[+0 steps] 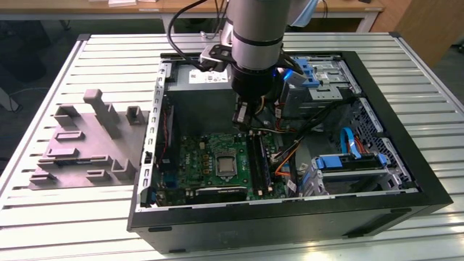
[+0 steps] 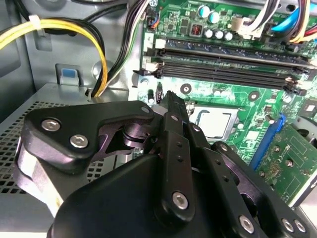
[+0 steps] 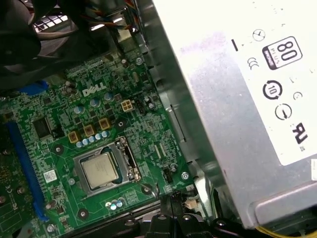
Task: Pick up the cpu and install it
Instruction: 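Install the first cpu locking lever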
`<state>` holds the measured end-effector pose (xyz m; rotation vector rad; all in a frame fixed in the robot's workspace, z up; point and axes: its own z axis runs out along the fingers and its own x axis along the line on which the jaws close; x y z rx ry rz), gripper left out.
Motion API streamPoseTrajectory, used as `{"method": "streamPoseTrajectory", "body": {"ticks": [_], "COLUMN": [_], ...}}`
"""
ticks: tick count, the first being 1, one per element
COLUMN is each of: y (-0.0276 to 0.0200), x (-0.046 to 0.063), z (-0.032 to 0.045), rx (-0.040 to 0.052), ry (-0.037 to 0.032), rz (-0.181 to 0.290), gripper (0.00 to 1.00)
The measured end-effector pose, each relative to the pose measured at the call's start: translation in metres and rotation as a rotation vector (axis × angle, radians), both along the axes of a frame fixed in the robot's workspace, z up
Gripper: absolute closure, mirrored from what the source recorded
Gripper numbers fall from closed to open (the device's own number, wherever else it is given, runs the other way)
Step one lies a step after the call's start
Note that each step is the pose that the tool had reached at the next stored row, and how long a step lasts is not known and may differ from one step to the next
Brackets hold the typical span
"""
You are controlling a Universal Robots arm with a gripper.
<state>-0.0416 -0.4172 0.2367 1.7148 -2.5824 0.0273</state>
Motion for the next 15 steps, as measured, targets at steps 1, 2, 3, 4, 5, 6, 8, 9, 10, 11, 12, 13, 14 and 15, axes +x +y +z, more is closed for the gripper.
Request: {"method": "streamPoseTrajectory", "body": {"ticks": [1,2,3,4,5,6,8,9,10,11,12,13,14,15], "y": [0.0,0.0,0.0,0.0,-0.0002,-0.0005,-0.0013,-0.0019,-0.0026,-0.0033,-0.0039,-0.0047,-0.0058,-0.0069], "x": [-0.0016,-0.003,-0.0036,-0.0039,-0.0041,-0.0042,-0.0044,-0.0046,-0.0048,-0.0052,-0.0055,-0.0059,-0.0064,-0.0068], "z": [-0.0003,-0.0005,-0.0006,-0.0006,-0.0007,-0.0008,-0.0007,-0.0007,-0.0007,-0.0006,-0.0006,-0.0007,-0.0007,-0.0007], "rx": [-0.0002,0.0,-0.0001,-0.0004,-0.002,-0.008,-0.0285,-0.0368,-0.043,-0.0469,-0.0484,-0.0488,-0.0489,-0.049], "ry": [0.0,0.0,0.0,0.0,-0.0002,-0.0002,-0.0002,-0.0001,-0.0001,0.0,0.0,-0.0001,-0.0002,-0.0002], "rz": [0.0,0.0,0.0,0.0,0.0,0.0,0.0,0.0,0.0,0.0,0.001,0.001,0.003,0.006], "gripper": [0.89,0.89,0.89,0.89,0.89,0.89,0.89,0.89,0.89,0.89,0.89,0.89,0.89,0.89]}}
